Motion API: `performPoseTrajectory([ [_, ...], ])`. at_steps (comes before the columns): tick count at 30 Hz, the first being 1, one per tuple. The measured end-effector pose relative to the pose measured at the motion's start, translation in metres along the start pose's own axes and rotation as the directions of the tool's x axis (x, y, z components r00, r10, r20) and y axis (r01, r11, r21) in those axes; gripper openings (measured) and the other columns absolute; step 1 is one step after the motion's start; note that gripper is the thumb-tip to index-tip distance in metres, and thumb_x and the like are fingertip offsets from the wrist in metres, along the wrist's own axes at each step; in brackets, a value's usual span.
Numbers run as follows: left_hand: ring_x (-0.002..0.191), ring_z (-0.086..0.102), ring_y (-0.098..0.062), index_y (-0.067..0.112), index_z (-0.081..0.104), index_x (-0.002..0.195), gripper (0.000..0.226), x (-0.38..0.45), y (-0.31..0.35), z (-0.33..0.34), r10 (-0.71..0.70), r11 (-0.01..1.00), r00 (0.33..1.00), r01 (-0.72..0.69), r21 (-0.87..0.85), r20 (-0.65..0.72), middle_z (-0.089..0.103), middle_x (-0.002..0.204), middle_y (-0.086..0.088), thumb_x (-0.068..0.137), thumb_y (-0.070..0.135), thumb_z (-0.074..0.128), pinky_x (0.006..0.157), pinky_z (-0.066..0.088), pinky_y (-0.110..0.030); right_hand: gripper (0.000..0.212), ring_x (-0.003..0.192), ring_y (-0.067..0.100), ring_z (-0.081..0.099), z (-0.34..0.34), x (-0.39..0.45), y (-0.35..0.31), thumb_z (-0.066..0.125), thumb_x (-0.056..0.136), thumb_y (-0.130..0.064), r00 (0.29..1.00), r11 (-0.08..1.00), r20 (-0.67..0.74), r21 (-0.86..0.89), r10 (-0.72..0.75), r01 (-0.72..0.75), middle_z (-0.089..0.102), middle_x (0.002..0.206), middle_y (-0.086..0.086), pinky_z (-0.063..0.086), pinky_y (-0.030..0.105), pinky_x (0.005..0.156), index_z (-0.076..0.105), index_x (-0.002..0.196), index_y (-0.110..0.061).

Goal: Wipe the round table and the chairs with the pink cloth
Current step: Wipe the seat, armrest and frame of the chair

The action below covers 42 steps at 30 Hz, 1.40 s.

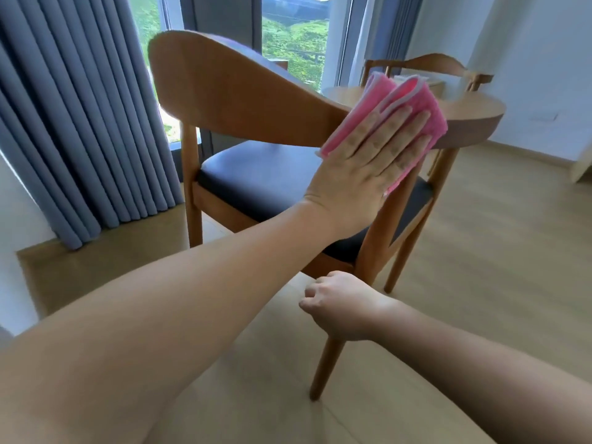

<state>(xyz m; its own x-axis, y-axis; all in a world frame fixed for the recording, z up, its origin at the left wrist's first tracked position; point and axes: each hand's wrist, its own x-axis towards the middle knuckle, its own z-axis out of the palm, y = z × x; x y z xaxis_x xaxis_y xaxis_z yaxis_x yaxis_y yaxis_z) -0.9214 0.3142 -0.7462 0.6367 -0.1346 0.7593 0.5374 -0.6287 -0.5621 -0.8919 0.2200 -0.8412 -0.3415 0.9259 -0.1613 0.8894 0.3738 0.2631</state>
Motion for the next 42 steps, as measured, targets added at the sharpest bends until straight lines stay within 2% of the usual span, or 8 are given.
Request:
performPoseTrajectory([
  [8,0.144,0.023,-0.026,0.019,0.024,0.151,0.052,-0.010,-0.021,-0.005,-0.002,0.999,1.000,0.001,-0.041,-0.025,0.026,0.156,-0.004,0.101,0.030,0.035,0.117,0.007,-0.041,0.011,0.066,0.015,0.051,-0.002,0.008,0.000,0.053,0.092,-0.015,0.999,1.000,-0.019,-0.006,-0.030,0.030,0.053,0.079,0.000,0.048,0.030,0.062,0.063,0.097,-0.014],
  [16,0.141,0.027,-0.034,0.010,0.036,0.145,0.050,-0.049,-0.081,-0.008,-0.160,0.965,0.984,0.139,-0.222,-0.082,0.035,0.150,-0.014,0.100,0.033,0.040,0.116,0.012,-0.047,0.015,0.070,0.017,0.050,-0.024,0.041,-0.009,0.048,0.092,-0.014,0.995,0.995,-0.040,-0.043,-0.092,0.090,0.053,0.082,0.000,0.049,0.033,0.066,0.062,0.098,-0.013],
  [22,0.138,0.023,-0.047,-0.004,0.036,0.139,0.054,-0.075,-0.131,0.007,-0.409,0.829,0.904,0.311,-0.465,-0.127,0.034,0.146,-0.028,0.096,0.026,0.048,0.116,0.013,-0.057,0.019,0.077,0.022,0.054,-0.042,0.078,-0.011,0.044,0.095,-0.013,0.990,0.985,0.011,-0.094,-0.142,0.143,0.057,0.091,0.004,0.051,0.037,0.074,0.060,0.105,-0.011],
  [26,0.142,0.012,-0.046,-0.011,0.029,0.141,0.057,-0.084,-0.167,0.025,-0.480,0.715,0.872,0.322,-0.621,-0.100,0.024,0.150,-0.031,0.096,0.023,0.042,0.115,0.010,-0.061,0.019,0.076,0.027,0.052,-0.050,0.102,-0.012,0.039,0.092,-0.011,0.982,0.976,0.093,-0.134,-0.162,0.174,0.056,0.089,0.007,0.049,0.041,0.075,0.058,0.097,-0.009],
  [29,0.146,0.002,-0.038,-0.006,0.017,0.146,0.057,-0.092,-0.190,0.044,-0.611,0.519,0.791,0.382,-0.764,-0.019,0.013,0.156,-0.024,0.099,0.021,0.035,0.116,0.005,-0.060,0.018,0.075,0.030,0.052,-0.054,0.118,-0.016,0.041,0.089,-0.010,0.971,0.968,0.170,-0.157,-0.169,0.196,0.056,0.088,0.009,0.048,0.039,0.074,0.058,0.096,-0.008],
  [32,0.148,-0.005,-0.022,0.002,0.005,0.151,0.056,-0.107,-0.212,0.067,-0.697,0.184,0.691,0.430,-0.884,0.191,0.002,0.160,-0.011,0.101,0.021,0.024,0.119,0.002,-0.051,0.016,0.076,0.031,0.053,-0.061,0.132,-0.018,0.044,0.089,-0.009,0.957,0.957,0.238,-0.196,-0.164,0.213,0.056,0.089,0.010,0.047,0.039,0.073,0.058,0.096,-0.008],
  [37,0.144,0.011,-0.006,0.009,0.018,0.151,0.047,-0.114,-0.239,0.094,-0.720,-0.220,0.569,0.356,-0.908,0.398,0.016,0.157,0.002,0.105,0.020,0.022,0.119,0.006,-0.021,0.016,0.082,0.029,0.055,-0.073,0.155,-0.015,0.045,0.089,-0.009,0.954,0.941,0.270,-0.271,-0.127,0.202,0.059,0.094,0.008,0.047,0.038,0.073,0.059,0.097,-0.008],
  [42,0.142,0.022,-0.008,0.013,0.026,0.150,0.045,-0.113,-0.263,0.122,-0.631,-0.511,0.530,0.265,-0.817,0.566,0.026,0.155,0.001,0.106,0.024,0.022,0.120,0.013,-0.032,0.010,0.070,0.026,0.047,-0.085,0.171,-0.016,0.047,0.086,-0.007,0.949,0.939,0.291,-0.276,-0.122,0.206,0.058,0.087,0.009,0.041,0.034,0.063,0.057,0.089,-0.009],
])
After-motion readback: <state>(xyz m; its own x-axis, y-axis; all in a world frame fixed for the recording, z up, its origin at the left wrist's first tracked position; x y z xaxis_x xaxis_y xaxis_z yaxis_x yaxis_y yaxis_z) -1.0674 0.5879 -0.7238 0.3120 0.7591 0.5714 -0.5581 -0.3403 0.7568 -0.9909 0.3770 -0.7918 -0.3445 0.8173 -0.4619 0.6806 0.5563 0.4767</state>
